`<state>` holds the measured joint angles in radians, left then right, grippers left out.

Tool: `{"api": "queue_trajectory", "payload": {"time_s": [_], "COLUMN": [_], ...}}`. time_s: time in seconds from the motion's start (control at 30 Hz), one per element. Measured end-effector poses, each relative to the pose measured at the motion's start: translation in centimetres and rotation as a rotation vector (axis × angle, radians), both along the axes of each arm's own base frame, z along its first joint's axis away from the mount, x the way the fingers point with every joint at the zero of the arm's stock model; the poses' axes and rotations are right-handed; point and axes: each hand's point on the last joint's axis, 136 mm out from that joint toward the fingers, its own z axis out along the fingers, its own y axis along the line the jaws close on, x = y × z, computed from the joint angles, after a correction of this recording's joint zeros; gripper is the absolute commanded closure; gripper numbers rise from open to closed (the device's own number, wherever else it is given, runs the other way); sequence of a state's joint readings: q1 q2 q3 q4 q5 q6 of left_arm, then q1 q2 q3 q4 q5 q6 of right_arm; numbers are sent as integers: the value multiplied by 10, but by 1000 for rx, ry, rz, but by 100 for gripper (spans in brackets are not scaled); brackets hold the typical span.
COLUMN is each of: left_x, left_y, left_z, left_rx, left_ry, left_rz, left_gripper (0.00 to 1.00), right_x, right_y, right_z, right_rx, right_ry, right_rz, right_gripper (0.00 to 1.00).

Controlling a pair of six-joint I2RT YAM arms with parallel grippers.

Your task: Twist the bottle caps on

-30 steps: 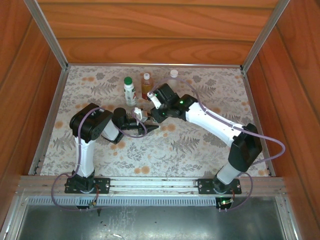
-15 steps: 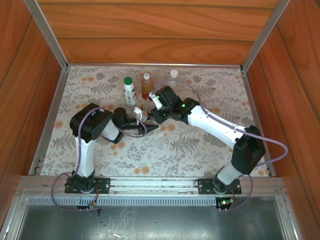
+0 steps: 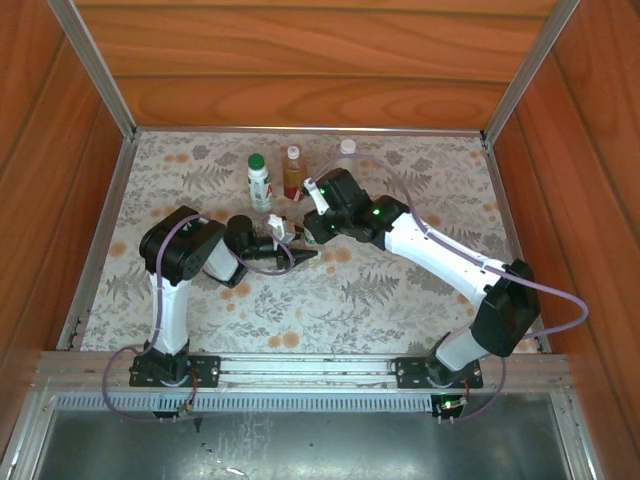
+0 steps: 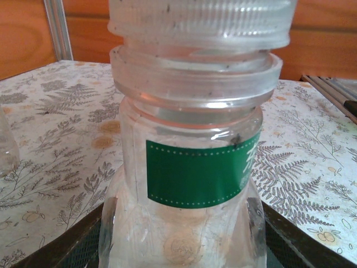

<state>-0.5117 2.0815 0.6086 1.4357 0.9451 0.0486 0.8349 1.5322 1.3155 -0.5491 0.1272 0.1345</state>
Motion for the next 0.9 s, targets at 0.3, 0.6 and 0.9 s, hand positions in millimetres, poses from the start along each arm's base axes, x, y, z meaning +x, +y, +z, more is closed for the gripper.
{"api": "queue_trajectory", "payload": {"time_s": [0.3,0.6,0.9], "left_x": [-1,-1,-1], "left_y": [0,0,0], "left_z": [0,0,0], "left_rx": [1,1,0], "left_ry": [-3,-3,2], "left_rz": [-2,-2,-4], "left_gripper": [42,42,42], "right_x": [6,6,-2], "right_y": [-9,-7,-8], "right_z": [-17,-20,-20], "right_rx": [-35,37,173], "right_ry": [46,108,189], "right_rz": [-35,-36,-36], "right_gripper": [65,77,82]}}
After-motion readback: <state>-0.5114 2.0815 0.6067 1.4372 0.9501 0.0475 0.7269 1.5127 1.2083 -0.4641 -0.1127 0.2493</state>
